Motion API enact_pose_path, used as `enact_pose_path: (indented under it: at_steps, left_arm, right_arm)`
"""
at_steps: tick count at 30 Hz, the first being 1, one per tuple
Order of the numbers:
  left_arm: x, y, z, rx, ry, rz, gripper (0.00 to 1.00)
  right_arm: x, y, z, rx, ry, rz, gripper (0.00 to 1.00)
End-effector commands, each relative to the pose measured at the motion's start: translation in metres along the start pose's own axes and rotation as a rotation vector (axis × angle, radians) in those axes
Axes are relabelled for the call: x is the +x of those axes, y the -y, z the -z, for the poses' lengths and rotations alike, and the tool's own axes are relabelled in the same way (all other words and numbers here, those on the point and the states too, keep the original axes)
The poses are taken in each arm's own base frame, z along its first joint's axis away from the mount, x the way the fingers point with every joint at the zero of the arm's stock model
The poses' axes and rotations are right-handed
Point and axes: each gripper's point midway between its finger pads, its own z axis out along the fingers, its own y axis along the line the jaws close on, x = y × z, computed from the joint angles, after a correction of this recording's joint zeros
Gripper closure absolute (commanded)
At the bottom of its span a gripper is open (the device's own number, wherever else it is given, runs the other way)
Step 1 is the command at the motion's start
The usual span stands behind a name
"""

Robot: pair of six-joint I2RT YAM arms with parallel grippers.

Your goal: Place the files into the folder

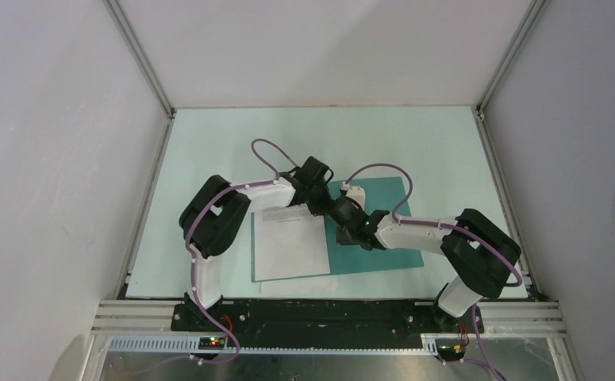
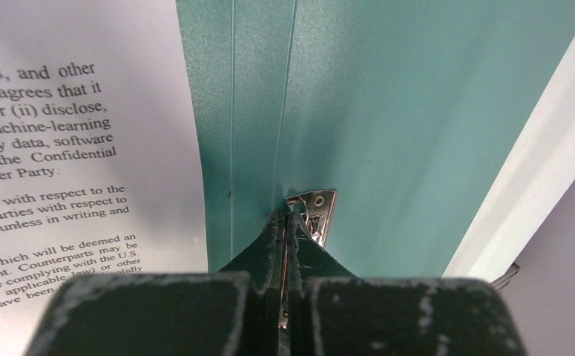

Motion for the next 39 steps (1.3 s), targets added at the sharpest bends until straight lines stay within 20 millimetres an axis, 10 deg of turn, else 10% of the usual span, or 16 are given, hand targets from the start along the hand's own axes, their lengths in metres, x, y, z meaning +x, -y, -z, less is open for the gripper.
enact_pose_path:
  at_steps: [1,18,33,39]
  left_arm:
    - [0.036,-0.091,-0.014,-0.288,-0.086,-0.035,1.00]
    - [0.048,-0.104,-0.012,-0.292,-0.073,-0.016,1.00]
    - [0.060,-0.094,-0.011,-0.289,-0.054,0.107,1.00]
    - [0.059,-0.082,-0.014,-0.263,-0.066,0.131,1.00]
  right_arm:
    - [0.031,0.037,-0.016,0.096,-0.163,-0.072,1.00]
    - [0.033,0.097,-0.012,0.404,-0.310,-0.101,1.00]
    - [-0.040,0.000,0.023,0.010,0.030,0.026,0.66]
    - [-0.061,-0.031,0.052,-0.074,0.191,0.122,0.67]
